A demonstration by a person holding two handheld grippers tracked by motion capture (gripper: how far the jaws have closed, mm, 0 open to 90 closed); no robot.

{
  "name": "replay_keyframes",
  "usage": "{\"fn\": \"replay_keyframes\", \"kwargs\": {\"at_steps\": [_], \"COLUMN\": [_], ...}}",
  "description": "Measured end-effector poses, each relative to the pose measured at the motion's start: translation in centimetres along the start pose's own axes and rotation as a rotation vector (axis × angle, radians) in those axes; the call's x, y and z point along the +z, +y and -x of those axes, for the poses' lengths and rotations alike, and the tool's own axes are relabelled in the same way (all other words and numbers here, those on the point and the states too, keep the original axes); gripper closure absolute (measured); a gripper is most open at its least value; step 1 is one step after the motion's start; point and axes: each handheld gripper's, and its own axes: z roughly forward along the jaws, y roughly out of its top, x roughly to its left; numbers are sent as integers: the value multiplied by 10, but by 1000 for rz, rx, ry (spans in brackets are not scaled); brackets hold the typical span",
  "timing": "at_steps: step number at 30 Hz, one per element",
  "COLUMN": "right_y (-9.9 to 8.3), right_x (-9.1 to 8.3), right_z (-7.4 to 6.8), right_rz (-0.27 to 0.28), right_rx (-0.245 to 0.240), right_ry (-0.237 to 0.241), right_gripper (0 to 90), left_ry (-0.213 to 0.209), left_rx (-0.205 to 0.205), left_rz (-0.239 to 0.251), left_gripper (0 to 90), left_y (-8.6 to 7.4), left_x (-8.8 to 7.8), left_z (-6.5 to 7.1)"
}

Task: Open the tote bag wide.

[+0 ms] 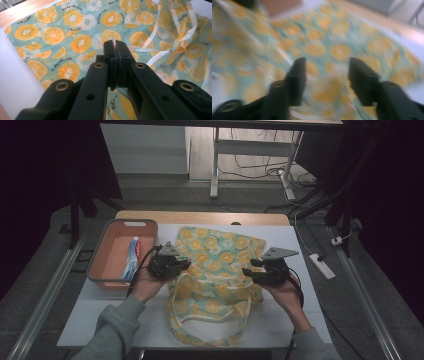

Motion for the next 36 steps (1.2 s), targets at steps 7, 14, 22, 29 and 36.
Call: {"fn": "replay_keyframes", "kwargs": {"at_steps": [7,14,22,29,36], "right_y": [27,22,5,3,6], "right_x": [11,69,105,105,98], "right_z": [-51,-51,-44,-38,-28], "right_rz": [-22,-194,-346,-355,-287], "right_rx": [-152,-183,-210,-157,-67], "right_ry": [151,232,261,262,233], "right_gripper": [266,181,353,849,866], "left_ry": [-5,-10,-19,-26,-106], "left_rx": [0,3,7,31,194], "left_rz": [4,16,24,82,138], "left_gripper": [874,874,873,660,508], "left_y": [0,1,1,6,20], "left_x": [-1,-3,-4,-21,-52], "left_z": [1,2,2,13,69]}}
